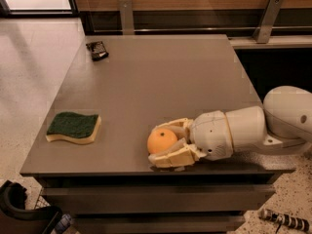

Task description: Move orange near rxbar chocolate

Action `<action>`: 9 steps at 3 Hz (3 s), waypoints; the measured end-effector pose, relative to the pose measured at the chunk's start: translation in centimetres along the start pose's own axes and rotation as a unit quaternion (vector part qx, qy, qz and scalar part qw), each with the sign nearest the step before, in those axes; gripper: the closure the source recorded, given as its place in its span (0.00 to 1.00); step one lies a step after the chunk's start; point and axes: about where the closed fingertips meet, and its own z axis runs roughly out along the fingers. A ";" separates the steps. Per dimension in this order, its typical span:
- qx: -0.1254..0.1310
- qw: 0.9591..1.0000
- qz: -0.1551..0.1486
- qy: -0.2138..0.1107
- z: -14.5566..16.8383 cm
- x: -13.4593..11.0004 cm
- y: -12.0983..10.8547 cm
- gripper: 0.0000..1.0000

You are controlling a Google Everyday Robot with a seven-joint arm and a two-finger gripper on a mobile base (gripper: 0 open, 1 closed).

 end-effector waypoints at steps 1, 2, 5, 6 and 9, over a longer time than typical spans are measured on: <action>-0.001 1.000 -0.001 0.000 0.1 -0.1 0.1 1.00; -0.001 1.000 -0.001 0.000 0.1 -0.1 0.1 1.00; 0.066 0.997 0.031 -0.011 -3.7 -8.1 -20.7 1.00; 0.116 0.992 0.042 0.001 -3.6 -9.9 -26.1 1.00; 0.184 0.979 0.011 -0.085 5.5 -11.3 -35.2 1.00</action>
Offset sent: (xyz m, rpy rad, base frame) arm -0.0004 0.0010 0.0004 -0.0006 -0.0008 0.0022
